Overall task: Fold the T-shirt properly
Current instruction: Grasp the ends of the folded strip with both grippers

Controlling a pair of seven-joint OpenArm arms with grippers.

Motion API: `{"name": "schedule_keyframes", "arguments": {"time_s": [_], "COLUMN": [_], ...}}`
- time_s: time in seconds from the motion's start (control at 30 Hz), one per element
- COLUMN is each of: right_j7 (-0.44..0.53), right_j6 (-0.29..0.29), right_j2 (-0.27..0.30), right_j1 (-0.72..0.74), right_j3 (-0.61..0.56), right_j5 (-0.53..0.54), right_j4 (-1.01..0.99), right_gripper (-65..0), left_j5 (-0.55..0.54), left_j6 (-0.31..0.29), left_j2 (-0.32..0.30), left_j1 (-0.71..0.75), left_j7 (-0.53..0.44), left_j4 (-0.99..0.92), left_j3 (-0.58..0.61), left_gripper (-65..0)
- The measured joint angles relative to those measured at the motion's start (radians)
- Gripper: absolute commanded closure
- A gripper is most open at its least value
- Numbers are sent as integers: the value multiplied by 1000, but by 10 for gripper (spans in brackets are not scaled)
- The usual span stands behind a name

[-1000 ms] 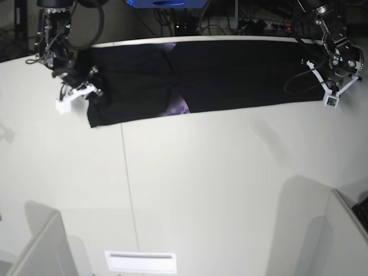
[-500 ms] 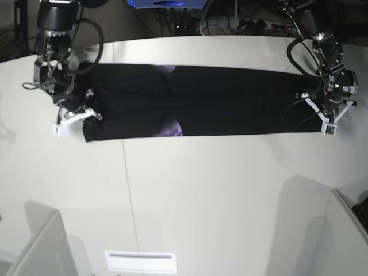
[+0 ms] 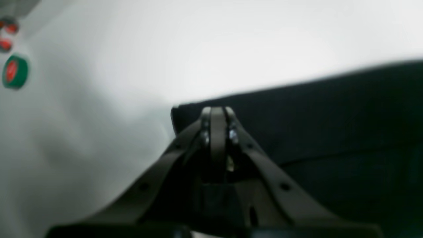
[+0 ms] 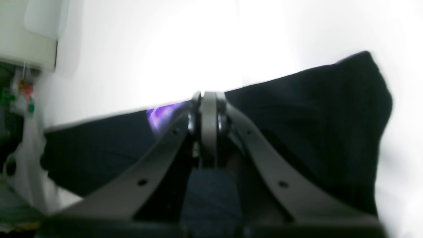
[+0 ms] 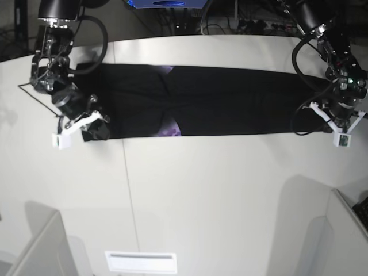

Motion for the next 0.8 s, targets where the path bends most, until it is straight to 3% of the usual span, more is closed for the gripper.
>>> {"name": "schedule_keyframes", "arguments": {"time_s": [0.17,0.3,0.37,0.47,0.73,0.8], "right_j7": [-21,-23,-21,-21,-21,-21], "right_j6": [5,4,4,5,4,5], "right_j2": [-18,-18,-18,-24,-18,-20], "right_j1": [-60,-75,-76,-85,-106,-114], "right_j3": [2,-14,-39,-76,-107,-109], "right_j5": [7,-5,-6,2,-3,-2], "right_j4": [146,150,150,150,150,150], "right_gripper": [0,0,0,0,0,0], "left_j5": [-243,-383,-391,-403,-389,-403], "left_j6": [11,10,10,10,14,-20], "left_j2": [-62,-84,-87,-94,-142,-142], "left_j1": [106,165,180,181,139,114], "left_j7": [14,11,12,2,4,-2], "left_j4": [-12,-18,-18,-52,-295,-326], "left_j3": [-200,-273,-275,-274,-222,-205], "left_gripper": [-21,-248,-370,-495,-517,-517]}}
